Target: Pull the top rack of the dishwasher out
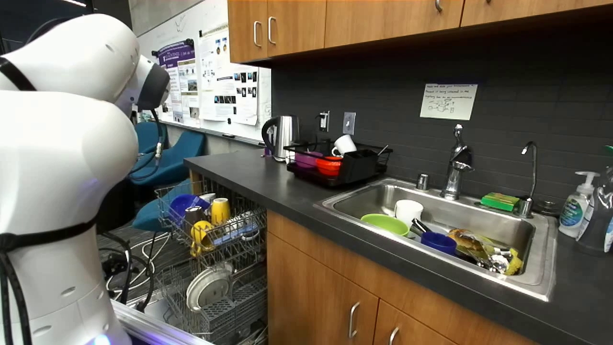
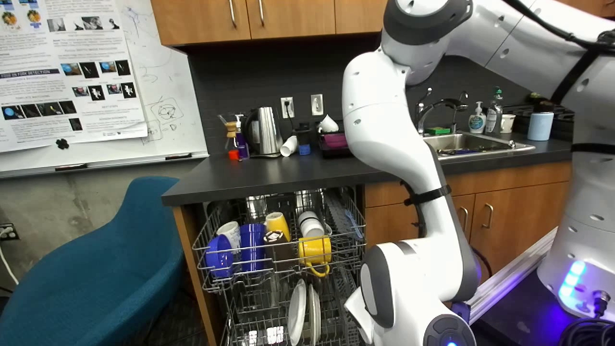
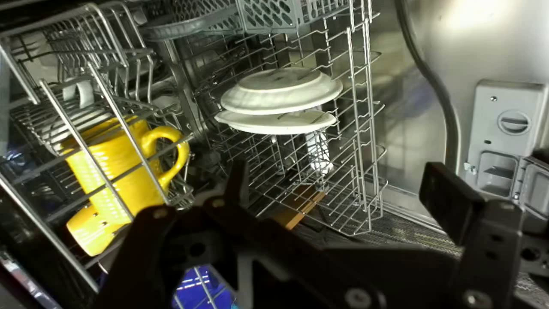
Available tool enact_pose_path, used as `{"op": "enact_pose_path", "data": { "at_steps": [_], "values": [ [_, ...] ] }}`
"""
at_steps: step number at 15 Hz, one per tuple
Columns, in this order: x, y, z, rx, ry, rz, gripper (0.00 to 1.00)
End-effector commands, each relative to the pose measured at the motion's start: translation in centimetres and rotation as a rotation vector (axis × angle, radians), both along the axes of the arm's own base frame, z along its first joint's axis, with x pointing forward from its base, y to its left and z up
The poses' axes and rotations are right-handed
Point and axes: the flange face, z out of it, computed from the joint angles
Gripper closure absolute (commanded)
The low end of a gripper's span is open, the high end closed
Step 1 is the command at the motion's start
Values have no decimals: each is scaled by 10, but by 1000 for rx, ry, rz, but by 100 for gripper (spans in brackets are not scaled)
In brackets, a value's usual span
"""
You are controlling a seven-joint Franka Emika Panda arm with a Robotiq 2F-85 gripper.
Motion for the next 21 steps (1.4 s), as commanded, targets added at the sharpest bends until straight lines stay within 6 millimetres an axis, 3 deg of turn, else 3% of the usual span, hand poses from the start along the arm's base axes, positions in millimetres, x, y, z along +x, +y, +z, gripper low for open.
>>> {"op": "enact_pose_path", "data": {
  "at_steps": [1,4,7,15,17,21],
  "values": [
    [-50,-46,10,-11,45,45,0],
    [-36,-52,15,-5,-52,-50,0],
    [19,-23,34,88,-231,-129,0],
    [100,12,132,105,-484,-41,0],
    [103,10,153,37,-445,6,0],
    [76,-4,177,-69,-272,142,0]
  ]
}}
